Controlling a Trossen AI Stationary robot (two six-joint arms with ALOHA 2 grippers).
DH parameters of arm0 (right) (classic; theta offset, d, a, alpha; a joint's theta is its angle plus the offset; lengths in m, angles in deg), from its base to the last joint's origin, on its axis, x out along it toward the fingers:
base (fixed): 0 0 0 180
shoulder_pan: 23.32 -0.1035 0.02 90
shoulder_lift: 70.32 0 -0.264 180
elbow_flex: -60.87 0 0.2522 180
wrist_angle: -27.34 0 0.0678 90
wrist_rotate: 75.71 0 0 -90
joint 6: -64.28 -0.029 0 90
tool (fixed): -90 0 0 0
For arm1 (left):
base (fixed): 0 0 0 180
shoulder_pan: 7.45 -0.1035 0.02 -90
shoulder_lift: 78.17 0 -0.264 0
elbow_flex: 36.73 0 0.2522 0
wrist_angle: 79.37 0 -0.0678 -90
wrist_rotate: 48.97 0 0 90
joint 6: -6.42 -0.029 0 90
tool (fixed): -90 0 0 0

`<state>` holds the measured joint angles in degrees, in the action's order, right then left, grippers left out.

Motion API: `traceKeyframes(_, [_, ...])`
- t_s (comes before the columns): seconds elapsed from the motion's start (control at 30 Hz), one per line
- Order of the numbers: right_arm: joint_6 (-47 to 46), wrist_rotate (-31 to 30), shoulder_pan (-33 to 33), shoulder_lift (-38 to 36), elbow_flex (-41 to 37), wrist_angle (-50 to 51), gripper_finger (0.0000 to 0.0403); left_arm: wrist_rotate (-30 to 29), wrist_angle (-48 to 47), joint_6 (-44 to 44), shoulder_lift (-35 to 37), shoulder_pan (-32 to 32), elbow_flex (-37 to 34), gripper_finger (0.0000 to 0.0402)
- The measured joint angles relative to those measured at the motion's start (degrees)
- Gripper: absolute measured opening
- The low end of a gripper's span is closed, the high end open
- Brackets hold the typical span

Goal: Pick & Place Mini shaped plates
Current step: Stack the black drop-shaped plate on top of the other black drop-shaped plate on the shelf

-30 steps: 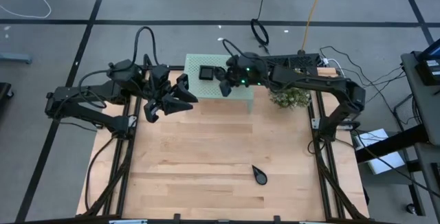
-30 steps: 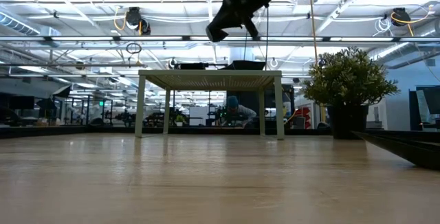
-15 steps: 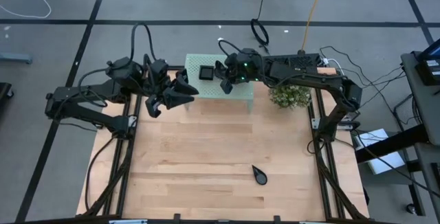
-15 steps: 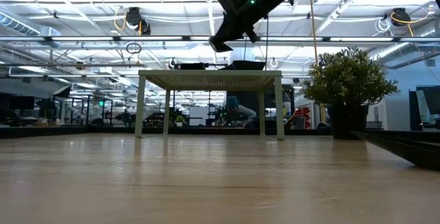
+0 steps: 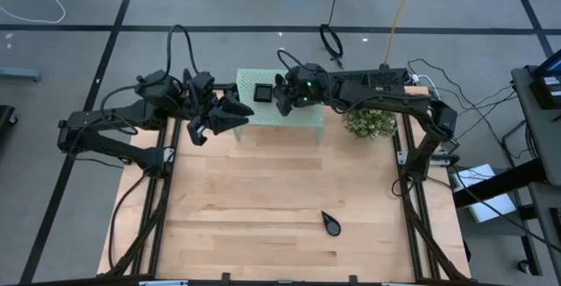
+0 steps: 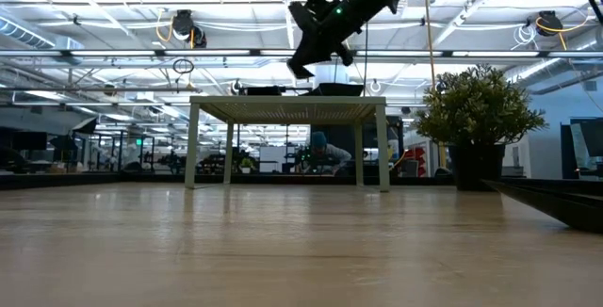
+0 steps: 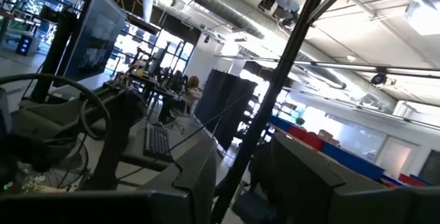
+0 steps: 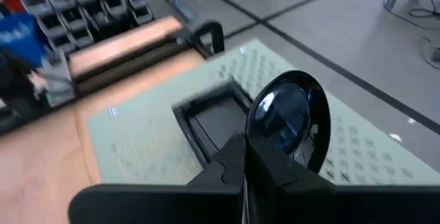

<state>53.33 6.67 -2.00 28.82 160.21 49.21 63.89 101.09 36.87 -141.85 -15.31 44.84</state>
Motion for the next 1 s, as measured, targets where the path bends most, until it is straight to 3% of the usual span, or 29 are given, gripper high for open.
traceKeyframes(0.63, [1.8, -1.6, -0.4, 1.3, 0.0, 2.1, 0.0000, 0.6, -0.2, -0.2, 0.0, 0.0, 0.0, 0.0145])
traceKeyframes(1.0, [1.9, -1.6, -0.3, 1.3, 0.0, 1.9, 0.0031, 0.6, -0.2, -0.2, 0.0, 0.0, 0.0, 0.0145])
